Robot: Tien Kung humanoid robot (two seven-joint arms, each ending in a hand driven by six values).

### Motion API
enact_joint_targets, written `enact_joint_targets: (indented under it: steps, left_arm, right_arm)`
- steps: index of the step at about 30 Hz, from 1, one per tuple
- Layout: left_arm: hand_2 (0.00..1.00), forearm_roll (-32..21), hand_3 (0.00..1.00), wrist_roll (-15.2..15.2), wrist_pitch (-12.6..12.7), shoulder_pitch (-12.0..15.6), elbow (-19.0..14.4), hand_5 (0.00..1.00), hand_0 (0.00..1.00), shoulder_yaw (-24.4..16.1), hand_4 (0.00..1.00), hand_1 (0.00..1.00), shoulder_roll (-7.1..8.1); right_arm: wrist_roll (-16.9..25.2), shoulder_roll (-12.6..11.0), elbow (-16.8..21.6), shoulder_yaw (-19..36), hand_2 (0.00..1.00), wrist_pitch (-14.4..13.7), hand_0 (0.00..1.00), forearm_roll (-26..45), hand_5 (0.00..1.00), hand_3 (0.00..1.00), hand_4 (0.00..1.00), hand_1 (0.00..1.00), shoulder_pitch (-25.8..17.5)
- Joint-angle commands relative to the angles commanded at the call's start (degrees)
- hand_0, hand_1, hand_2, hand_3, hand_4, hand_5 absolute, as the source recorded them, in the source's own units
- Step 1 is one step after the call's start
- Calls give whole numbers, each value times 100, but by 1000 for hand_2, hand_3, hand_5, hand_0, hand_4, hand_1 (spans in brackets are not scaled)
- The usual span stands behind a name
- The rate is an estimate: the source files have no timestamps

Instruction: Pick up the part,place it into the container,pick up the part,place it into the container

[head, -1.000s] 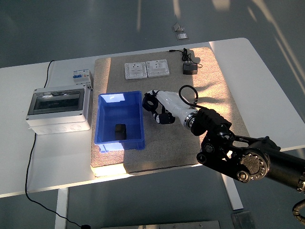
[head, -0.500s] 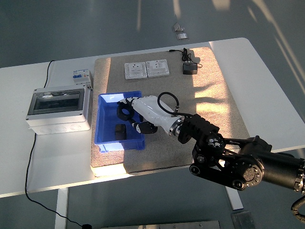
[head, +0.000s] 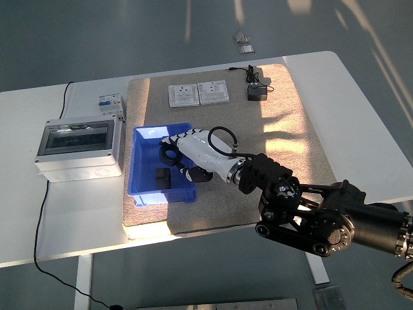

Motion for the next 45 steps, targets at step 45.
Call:
enact_joint_targets:
  steps: [45]
  left_arm:
    - [680, -335, 675, 439, -422, -5, 0, 787, 617, 148, 685, 656, 23]
  right_arm:
    - [1635, -864, 282, 2643, 936, -2241, 985, 1751, 320, 998, 710, 952, -1435]
